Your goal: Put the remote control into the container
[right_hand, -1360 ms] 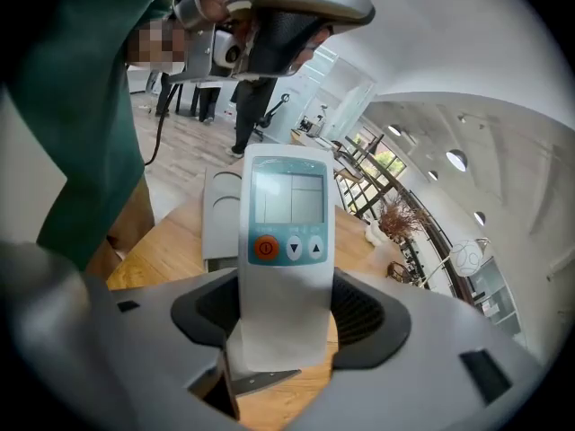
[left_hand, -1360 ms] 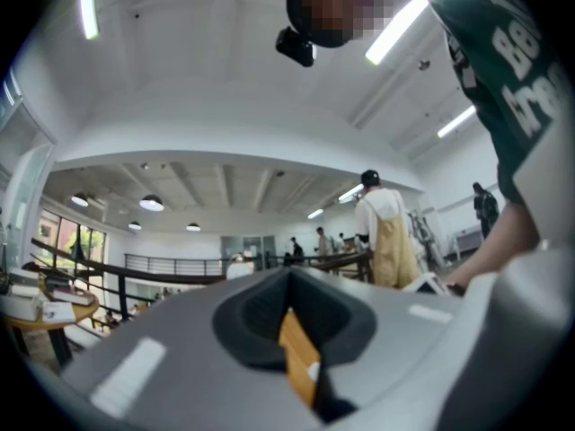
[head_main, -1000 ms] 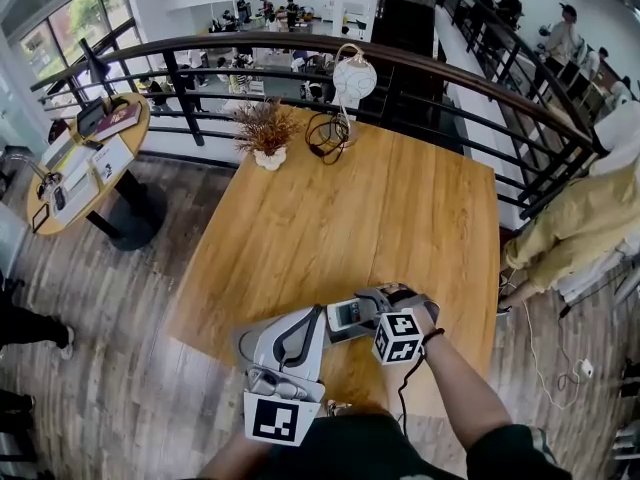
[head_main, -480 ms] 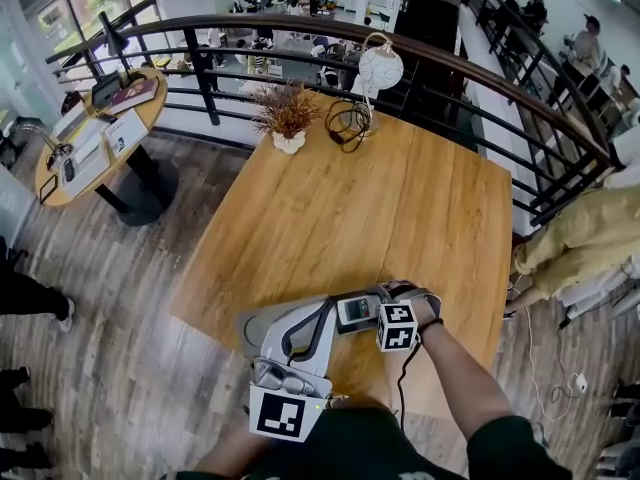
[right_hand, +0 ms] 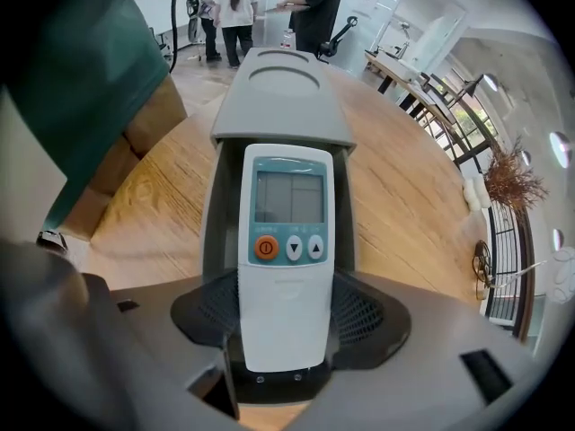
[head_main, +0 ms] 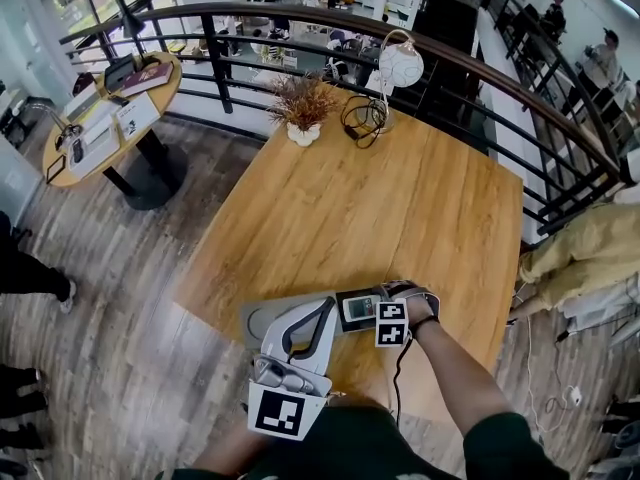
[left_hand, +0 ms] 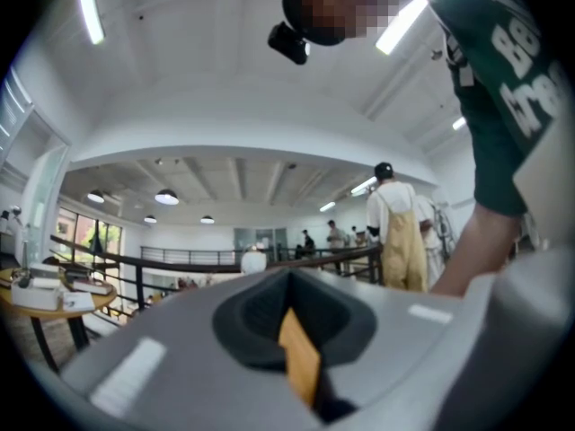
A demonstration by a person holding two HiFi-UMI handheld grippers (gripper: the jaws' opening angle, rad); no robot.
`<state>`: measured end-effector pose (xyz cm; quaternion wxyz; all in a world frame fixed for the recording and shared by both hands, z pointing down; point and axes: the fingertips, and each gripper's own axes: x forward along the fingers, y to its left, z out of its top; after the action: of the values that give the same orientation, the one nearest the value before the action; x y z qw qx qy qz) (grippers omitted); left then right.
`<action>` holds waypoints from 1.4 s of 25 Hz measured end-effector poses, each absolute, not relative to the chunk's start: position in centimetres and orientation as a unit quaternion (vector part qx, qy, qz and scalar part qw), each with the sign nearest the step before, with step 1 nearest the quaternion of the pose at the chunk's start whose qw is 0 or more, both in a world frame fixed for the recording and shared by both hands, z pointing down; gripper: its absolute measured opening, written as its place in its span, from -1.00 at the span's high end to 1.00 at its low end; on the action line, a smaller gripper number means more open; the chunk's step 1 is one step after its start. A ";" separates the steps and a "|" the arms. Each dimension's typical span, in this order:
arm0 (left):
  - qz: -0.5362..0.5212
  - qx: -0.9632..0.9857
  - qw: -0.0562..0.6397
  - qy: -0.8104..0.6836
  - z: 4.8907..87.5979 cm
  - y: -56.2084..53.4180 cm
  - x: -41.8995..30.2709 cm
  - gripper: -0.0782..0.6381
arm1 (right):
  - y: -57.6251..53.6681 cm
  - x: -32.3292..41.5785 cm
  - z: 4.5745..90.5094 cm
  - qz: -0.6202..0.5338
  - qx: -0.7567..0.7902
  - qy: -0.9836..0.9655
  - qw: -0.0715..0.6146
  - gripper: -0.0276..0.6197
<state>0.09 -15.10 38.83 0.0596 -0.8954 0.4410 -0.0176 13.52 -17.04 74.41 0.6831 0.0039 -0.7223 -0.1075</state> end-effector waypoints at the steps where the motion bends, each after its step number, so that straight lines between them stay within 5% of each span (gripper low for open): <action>1: -0.018 -0.895 0.059 0.443 38.9 -15.1 0.0 0.80 | -17.1 13.5 74.6 -0.107 0.000 -0.721 0.685 -0.01; 35: -0.022 -0.893 0.048 0.447 40.1 -14.6 -0.5 0.80 | -17.1 13.5 75.0 -0.107 -0.002 -0.688 0.718 -0.01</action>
<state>-0.47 -14.60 40.06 0.0476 -0.8929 0.4472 -0.0219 13.53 -17.14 75.05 0.7175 -0.0021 -0.6883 -0.1067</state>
